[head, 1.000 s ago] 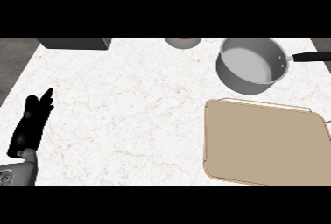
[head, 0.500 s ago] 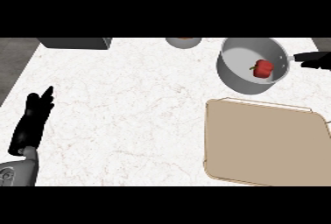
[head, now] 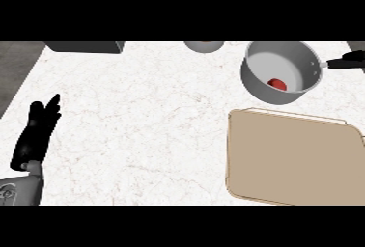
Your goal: Pick the bell pepper from the tray and place it in the pot
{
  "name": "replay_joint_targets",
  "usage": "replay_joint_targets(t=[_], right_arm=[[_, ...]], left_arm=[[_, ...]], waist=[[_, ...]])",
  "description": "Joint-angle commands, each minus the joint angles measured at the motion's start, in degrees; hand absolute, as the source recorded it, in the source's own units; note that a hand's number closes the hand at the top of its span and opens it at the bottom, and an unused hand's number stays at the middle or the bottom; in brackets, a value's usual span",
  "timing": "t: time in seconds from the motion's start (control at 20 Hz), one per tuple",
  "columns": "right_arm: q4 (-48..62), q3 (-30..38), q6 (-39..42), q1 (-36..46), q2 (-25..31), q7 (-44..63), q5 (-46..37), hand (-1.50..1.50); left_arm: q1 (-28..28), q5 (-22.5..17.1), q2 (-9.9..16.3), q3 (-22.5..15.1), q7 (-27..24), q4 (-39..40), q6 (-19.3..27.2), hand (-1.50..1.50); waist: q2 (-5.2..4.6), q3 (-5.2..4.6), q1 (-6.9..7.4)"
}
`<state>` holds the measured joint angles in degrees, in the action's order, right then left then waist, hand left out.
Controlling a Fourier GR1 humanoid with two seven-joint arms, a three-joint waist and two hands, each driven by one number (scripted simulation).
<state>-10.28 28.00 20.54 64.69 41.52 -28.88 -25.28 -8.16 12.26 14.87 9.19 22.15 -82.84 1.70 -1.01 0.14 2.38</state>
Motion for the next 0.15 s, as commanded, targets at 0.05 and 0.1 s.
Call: replay_joint_targets(t=[0.05,0.1], right_arm=[[2.0,6.3,-1.8,-1.3,3.8,0.9,5.6,-1.5],[2.1,6.5,1.6,-2.8,7.9,0.5,5.7,-1.5]], left_arm=[[-1.6,0.6,-0.1,-0.5,-0.6,1.4,0.0,0.0],[-0.1,-1.1,1.1,0.8,-0.1,-0.1,-1.6,0.0]], waist=[[-0.6,0.07,0.35],[-0.42,0.1,0.48]])
